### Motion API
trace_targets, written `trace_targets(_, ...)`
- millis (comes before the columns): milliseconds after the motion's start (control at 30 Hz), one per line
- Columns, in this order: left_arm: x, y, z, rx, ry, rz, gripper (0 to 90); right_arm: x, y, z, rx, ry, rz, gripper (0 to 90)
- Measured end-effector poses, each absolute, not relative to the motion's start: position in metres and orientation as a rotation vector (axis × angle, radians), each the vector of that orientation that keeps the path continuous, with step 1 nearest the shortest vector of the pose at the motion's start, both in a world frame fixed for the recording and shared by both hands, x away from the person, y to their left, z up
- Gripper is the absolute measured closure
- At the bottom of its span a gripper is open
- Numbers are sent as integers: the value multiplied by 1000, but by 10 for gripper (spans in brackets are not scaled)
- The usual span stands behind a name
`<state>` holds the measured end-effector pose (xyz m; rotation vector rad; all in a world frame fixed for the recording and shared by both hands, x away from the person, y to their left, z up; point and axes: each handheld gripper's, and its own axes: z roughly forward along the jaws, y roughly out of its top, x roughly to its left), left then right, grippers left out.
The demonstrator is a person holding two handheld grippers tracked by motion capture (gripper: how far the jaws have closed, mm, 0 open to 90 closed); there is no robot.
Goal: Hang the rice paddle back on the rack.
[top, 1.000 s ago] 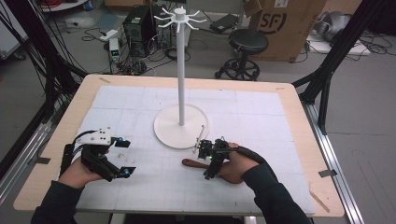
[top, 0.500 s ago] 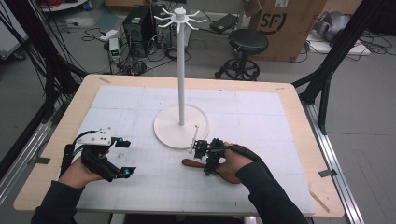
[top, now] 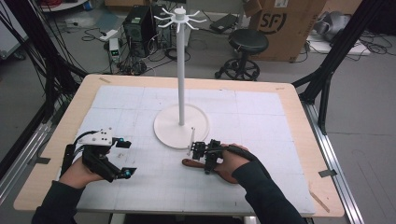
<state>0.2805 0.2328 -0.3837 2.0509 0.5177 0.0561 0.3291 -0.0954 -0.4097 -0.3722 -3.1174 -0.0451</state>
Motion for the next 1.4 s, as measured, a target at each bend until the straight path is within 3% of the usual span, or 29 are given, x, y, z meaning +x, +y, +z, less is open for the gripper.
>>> trace_targets(867, 280, 230, -384, 2063, 516, 56, 17, 334, -92, -410, -390, -3086, 0, 786)
trace_targets(1400, 280, 231, -384, 2063, 510, 59, 17, 338, -123, -384, -437, -2948, -320, 786)
